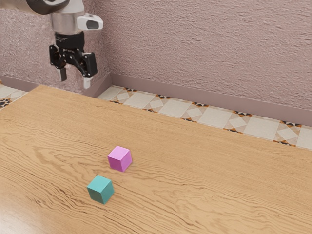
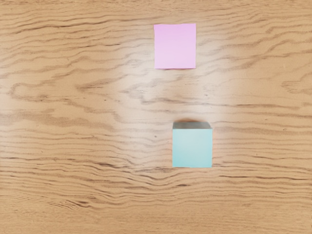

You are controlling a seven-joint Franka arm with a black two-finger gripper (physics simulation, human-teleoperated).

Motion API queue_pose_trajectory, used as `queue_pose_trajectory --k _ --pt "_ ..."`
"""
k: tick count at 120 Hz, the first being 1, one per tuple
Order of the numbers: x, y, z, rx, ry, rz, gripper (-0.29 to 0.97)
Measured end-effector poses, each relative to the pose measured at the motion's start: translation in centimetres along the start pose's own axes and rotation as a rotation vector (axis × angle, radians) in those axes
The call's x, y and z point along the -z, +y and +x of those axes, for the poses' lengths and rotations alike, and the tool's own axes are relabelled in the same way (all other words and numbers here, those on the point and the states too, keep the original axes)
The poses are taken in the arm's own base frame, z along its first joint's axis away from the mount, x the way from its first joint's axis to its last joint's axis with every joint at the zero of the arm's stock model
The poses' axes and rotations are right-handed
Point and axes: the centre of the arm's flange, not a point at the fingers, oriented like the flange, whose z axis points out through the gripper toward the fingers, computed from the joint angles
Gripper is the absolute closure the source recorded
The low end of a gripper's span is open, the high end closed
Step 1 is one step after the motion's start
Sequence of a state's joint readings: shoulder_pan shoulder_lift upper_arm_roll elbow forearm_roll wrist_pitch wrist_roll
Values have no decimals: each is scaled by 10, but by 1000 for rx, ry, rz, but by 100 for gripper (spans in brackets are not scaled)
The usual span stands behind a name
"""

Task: Pick up the blue block with one arm, and put the blue block on the pink block with one arm

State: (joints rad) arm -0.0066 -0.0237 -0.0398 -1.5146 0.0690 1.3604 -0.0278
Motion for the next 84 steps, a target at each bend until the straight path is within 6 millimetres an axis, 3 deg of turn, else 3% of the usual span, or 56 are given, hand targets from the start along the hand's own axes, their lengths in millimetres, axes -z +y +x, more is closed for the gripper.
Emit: queue_pose_trajectory --k 25,32,44,60,69,84 --pt "13 16 14 -22 146 -5 0" --pt "2 18 5 -25 138 -4 0" --pt "-74 18 -15 -18 60 -15 0" --pt "-173 24 -20 -16 9 -35 0" --pt "-210 26 -22 -15 19 -41 0" --pt "-248 27 -26 -9 62 -49 0"
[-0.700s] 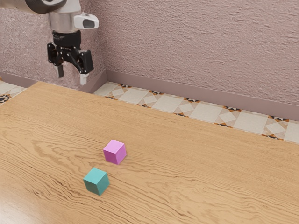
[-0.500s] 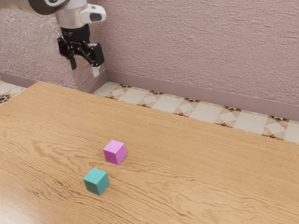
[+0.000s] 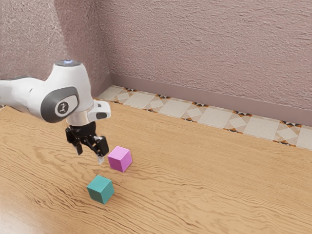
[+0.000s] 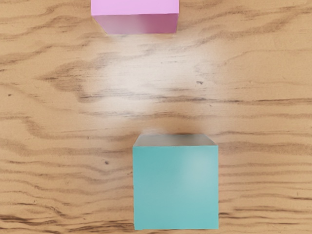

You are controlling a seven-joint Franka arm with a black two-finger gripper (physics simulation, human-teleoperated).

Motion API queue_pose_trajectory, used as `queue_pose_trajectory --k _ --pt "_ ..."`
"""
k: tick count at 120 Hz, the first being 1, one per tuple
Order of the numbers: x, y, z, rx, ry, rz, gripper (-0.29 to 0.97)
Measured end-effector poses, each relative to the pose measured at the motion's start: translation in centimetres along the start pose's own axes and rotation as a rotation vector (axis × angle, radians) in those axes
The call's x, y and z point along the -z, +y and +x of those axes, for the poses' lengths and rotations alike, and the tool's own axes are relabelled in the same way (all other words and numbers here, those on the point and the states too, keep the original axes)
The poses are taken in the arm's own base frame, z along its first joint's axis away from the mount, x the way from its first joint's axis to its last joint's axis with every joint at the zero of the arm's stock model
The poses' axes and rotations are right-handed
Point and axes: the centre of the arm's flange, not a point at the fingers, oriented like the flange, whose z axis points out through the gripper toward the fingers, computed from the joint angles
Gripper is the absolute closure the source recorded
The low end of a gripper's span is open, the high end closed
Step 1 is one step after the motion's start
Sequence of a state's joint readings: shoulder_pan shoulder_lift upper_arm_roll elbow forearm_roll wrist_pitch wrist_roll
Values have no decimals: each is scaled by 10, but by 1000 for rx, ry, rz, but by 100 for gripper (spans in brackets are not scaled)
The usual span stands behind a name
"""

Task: Pick up the blue block with one arm, and put the blue block on the pink block with one arm

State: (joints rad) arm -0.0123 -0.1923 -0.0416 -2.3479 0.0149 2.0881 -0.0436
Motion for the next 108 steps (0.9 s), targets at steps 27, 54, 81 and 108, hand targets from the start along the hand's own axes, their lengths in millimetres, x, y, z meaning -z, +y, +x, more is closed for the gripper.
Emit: queue_pose_trajectory --k 27,54,81,108 --pt "-35 1 4 7 63 -13 0" --pt "-57 5 -14 0 79 -13 0" --pt "-76 13 -20 -15 68 -10 0" --pt "-97 14 -20 -16 56 -13 0"
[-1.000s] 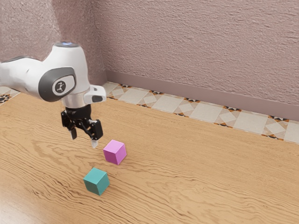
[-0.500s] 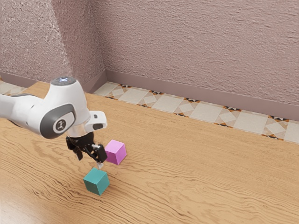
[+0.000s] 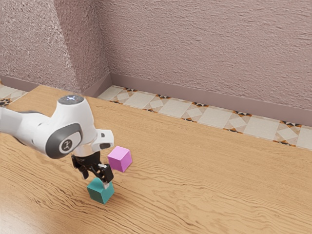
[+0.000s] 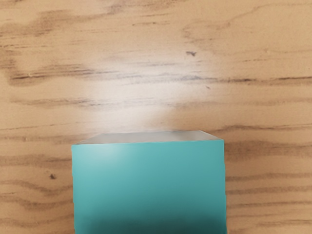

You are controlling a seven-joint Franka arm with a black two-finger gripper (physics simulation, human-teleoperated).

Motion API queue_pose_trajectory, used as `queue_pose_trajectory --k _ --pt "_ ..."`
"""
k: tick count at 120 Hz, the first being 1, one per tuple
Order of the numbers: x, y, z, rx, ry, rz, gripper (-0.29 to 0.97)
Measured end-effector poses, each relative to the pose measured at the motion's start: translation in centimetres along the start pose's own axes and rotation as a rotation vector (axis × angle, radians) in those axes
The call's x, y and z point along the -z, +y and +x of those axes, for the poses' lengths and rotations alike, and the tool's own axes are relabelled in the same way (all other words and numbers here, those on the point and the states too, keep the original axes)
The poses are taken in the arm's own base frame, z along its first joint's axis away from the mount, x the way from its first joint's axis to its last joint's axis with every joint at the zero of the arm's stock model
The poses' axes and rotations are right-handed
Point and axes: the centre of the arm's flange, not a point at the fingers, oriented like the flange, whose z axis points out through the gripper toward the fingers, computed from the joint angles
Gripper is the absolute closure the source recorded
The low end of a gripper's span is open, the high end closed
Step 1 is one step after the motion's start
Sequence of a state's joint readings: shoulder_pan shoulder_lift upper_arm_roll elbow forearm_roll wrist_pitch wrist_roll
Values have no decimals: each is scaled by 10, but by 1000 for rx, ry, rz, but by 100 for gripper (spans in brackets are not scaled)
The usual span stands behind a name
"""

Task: Pick up the blue block with one arm, and put the blue block on the pink block with one arm

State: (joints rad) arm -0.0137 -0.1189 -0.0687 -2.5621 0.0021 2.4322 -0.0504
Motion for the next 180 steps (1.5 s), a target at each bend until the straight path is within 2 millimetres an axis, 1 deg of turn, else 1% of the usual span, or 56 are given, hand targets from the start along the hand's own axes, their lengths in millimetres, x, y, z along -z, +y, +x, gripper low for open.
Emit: queue_pose_trajectory --k 28,46,87,114,166,180 --pt "-20 -1 3 4 -18 -3 0" --pt "-29 -3 6 9 -24 -4 0" --pt "-36 -6 8 16 -24 -6 0" --pt "-37 -6 8 16 -22 -6 12" --pt "-36 -4 9 12 -16 -7 26" --pt "-36 -3 9 11 -15 -6 28"
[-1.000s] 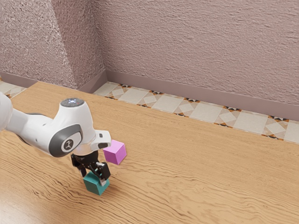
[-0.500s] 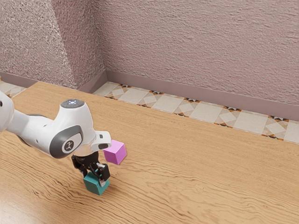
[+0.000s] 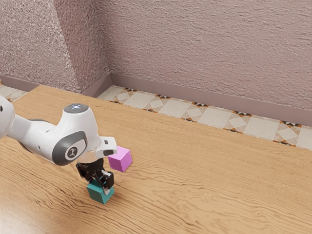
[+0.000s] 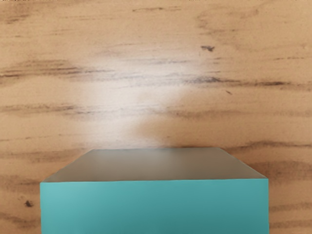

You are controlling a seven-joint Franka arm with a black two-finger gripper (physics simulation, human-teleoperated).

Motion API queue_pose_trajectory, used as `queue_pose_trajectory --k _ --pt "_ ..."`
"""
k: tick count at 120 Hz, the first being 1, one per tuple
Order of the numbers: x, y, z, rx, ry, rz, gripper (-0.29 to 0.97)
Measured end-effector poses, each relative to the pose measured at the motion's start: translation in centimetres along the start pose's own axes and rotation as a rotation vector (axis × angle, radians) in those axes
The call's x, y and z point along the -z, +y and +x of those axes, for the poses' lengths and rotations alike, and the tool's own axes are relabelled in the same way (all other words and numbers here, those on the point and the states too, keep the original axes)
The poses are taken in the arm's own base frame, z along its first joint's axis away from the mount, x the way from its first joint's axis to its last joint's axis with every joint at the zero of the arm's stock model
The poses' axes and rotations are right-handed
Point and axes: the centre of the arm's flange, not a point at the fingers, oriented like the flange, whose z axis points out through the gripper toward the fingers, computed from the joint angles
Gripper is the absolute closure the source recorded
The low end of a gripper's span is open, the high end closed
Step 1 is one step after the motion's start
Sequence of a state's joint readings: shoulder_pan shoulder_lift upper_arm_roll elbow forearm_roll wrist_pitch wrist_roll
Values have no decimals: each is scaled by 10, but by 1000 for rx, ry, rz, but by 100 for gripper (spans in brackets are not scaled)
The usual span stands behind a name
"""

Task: Pick up the blue block with one arm, and put the blue block on the pink block with one arm

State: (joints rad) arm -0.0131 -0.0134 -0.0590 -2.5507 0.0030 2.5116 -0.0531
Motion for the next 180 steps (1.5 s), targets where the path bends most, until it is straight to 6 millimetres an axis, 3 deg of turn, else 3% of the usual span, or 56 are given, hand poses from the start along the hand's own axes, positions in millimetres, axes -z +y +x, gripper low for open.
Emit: queue_pose_trajectory --k 34,53,65,87,133,180 --pt "11 0 3 4 21 3 31" --pt "55 -2 14 10 81 7 33" --pt "92 -3 31 13 119 11 33" --pt "132 -17 58 29 135 31 34" --pt "115 -21 107 21 58 54 36" --pt "95 -22 122 18 14 55 36"
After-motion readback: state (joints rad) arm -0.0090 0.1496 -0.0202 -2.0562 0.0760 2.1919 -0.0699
